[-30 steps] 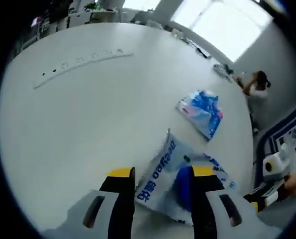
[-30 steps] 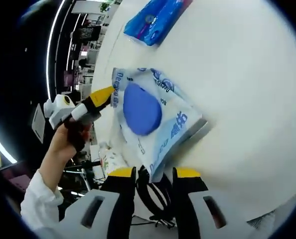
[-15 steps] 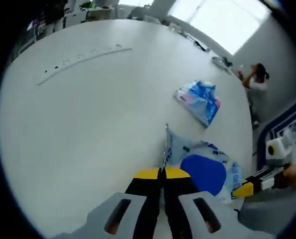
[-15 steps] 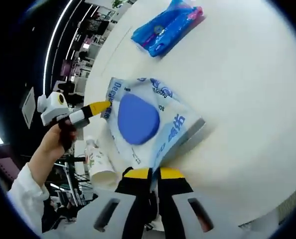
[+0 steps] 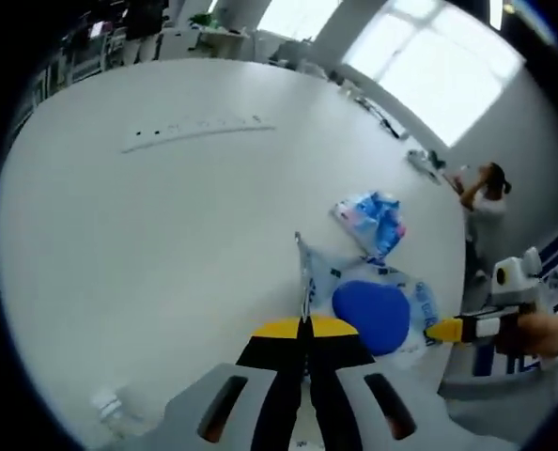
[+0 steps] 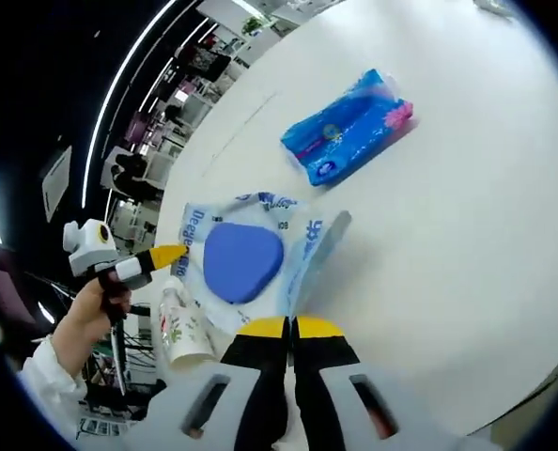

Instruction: Arrange the tabletop items into an orderly group along one side of the table until the central work area is clear of visible clutter.

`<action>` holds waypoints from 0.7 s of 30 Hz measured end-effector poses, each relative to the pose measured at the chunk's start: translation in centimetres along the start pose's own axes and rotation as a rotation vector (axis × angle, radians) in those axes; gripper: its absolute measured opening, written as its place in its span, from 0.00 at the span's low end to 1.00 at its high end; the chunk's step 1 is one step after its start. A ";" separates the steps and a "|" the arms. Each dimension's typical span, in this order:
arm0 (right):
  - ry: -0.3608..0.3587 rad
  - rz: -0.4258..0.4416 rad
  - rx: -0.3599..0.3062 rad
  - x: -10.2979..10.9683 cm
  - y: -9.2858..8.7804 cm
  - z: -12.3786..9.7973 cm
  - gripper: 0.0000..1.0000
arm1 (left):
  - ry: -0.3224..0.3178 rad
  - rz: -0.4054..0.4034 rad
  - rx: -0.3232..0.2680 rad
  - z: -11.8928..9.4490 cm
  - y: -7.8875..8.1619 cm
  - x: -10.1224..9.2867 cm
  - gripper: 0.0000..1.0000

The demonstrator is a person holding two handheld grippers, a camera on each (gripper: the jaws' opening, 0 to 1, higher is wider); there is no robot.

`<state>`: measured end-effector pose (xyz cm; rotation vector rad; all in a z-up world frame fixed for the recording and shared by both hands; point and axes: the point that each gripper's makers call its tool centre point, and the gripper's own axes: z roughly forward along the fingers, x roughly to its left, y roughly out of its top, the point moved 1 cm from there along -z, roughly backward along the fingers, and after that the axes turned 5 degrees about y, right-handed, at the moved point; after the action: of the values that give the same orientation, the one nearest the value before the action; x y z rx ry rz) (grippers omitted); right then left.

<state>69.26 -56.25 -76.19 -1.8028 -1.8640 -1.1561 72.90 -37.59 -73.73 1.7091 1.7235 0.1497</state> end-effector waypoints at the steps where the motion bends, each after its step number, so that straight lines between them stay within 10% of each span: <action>1: 0.003 -0.011 0.002 0.2 0.2 0.1 0.00 | 0.006 0.006 -0.003 -0.3 0.1 0.1 0.00; 21: -0.023 -0.536 -0.038 4.0 7.1 3.4 0.00 | 0.042 -0.213 -0.170 -4.5 -1.1 2.4 0.00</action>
<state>76.28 -51.80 -73.19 -1.3673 -2.4398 -1.3436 69.88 -33.78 -71.89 1.4006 1.8550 0.2288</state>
